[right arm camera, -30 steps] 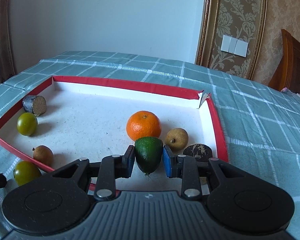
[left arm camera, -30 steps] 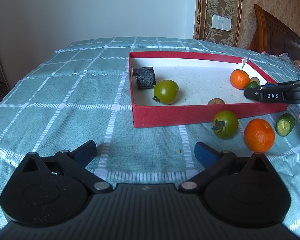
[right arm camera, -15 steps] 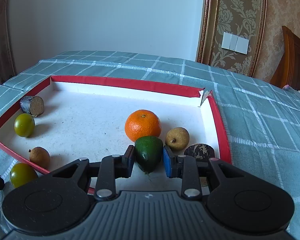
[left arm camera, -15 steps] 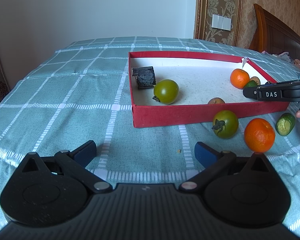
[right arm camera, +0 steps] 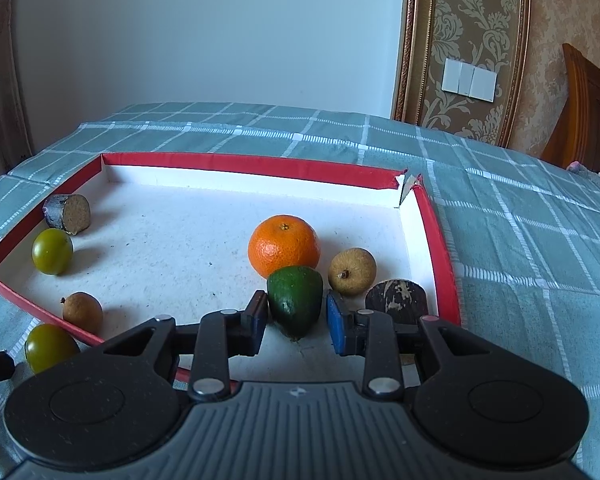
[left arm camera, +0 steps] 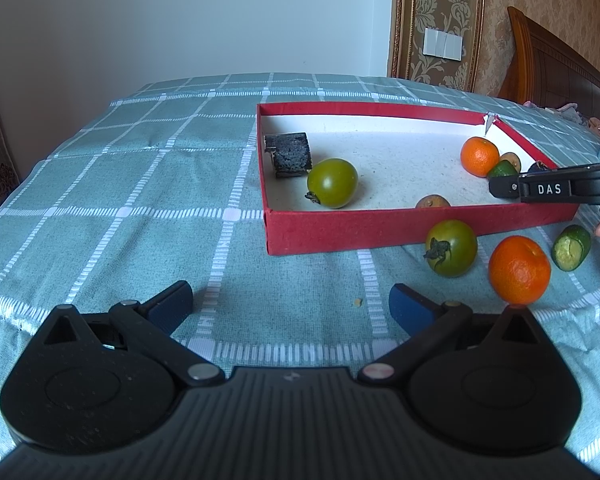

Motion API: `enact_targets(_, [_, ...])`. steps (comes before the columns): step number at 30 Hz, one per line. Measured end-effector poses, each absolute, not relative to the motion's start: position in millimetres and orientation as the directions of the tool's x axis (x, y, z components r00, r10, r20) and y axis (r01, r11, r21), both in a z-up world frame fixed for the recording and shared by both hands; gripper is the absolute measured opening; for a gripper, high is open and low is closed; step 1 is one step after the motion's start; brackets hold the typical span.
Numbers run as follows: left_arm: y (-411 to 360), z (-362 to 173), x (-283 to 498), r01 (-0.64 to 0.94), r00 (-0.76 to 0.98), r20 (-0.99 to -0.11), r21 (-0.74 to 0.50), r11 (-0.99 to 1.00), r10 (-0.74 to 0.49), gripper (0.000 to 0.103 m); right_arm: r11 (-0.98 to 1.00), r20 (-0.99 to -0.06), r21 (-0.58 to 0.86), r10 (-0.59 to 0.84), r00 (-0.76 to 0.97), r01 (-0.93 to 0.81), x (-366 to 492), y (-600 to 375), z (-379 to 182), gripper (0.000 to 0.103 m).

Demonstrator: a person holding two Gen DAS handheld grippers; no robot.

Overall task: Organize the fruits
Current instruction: 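Carry the avocado into the tray and open the right gripper, then move the left gripper toward the green tomato beside the tray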

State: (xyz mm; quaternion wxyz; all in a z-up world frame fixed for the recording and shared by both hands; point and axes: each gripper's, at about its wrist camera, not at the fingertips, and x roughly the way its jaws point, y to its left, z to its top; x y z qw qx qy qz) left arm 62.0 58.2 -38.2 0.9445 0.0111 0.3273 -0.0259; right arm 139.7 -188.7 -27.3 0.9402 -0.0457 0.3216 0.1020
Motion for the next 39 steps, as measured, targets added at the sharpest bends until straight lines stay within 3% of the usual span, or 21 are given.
enact_targets(4, [58,-38,62,0.056,0.784,-0.619,0.004,0.998,-0.042,0.103,0.976,-0.618,-0.003,0.169,0.768,-0.217,139,-192,-27,0.040])
enact_targets(8, [58,-38,62,0.056,0.784,-0.619,0.004,0.998,-0.042,0.103,0.973,-0.617,0.009,0.187,0.765,-0.231,136,-192,-27,0.052])
enact_targets(22, [58,-38,62,0.056,0.784,-0.619,0.004,0.998,-0.041,0.103,0.976,-0.553,0.025,0.194,0.810,-0.217,103,-203,-15,0.060])
enact_targets(26, [58,-38,62,0.056,0.784,-0.619,0.004,0.998,-0.041,0.103,0.977,-0.517,0.028,0.194,0.834,-0.210,88,-209,-13,0.068])
enact_targets(34, [59,-38,60,0.068,0.787,-0.614,-0.005,0.998,-0.057,0.103,0.986,-0.420,0.036,0.165,0.892,-0.166,56,-231,-7,0.068])
enact_targets(39, [55,-32,40,0.110,0.825,-0.550,-0.072,0.991,-0.132,0.103,0.993,-0.384,0.060,0.121,0.915,-0.106,43,-254,-9,0.074])
